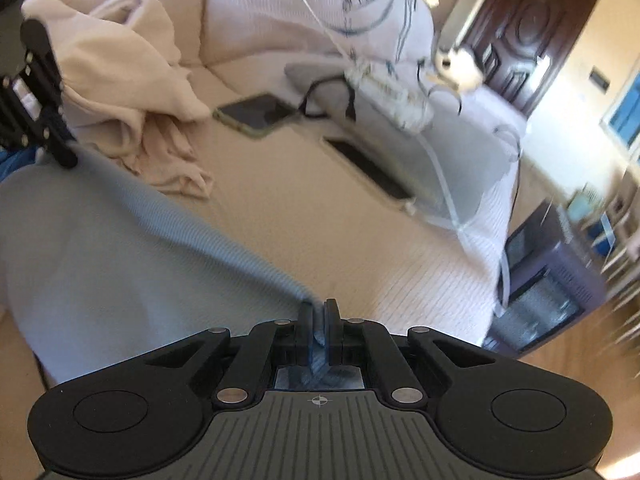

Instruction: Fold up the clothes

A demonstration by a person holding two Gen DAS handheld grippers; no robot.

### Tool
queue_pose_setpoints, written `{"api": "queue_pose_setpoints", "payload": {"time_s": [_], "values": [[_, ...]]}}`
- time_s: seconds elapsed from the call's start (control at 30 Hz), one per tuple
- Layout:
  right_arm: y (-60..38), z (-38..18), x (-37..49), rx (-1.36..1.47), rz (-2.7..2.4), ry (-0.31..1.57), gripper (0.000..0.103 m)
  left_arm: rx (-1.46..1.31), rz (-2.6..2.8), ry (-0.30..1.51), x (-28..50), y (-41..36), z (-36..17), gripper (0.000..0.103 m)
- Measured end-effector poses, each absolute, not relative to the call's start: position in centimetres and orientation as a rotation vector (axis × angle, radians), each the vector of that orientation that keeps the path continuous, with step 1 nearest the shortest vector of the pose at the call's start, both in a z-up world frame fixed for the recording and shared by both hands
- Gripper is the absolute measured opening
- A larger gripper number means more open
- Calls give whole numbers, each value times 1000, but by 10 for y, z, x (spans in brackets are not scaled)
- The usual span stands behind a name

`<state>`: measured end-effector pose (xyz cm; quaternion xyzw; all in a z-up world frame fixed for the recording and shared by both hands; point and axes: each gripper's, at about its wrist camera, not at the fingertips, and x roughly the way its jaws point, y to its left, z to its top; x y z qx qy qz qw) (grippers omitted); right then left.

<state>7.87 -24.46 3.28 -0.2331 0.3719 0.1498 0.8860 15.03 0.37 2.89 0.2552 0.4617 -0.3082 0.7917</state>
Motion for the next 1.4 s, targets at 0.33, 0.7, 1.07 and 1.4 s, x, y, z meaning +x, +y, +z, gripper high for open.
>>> {"api": "queue_pose_setpoints", "payload": {"time_s": [0.33,0.7,1.07,1.4], "values": [[-266,31,96,-191,237,831,20,483,-654,982,144,3,50,41],[-301,92,24,46,105,704,47,348,-662,780,78,44,123,79],[-318,56,-17,142,55,789,72,118,-642,1028,68,56,48,83],[-334,27,11,289,148,818,80,48,-643,1116,97,35,14,83]]}}
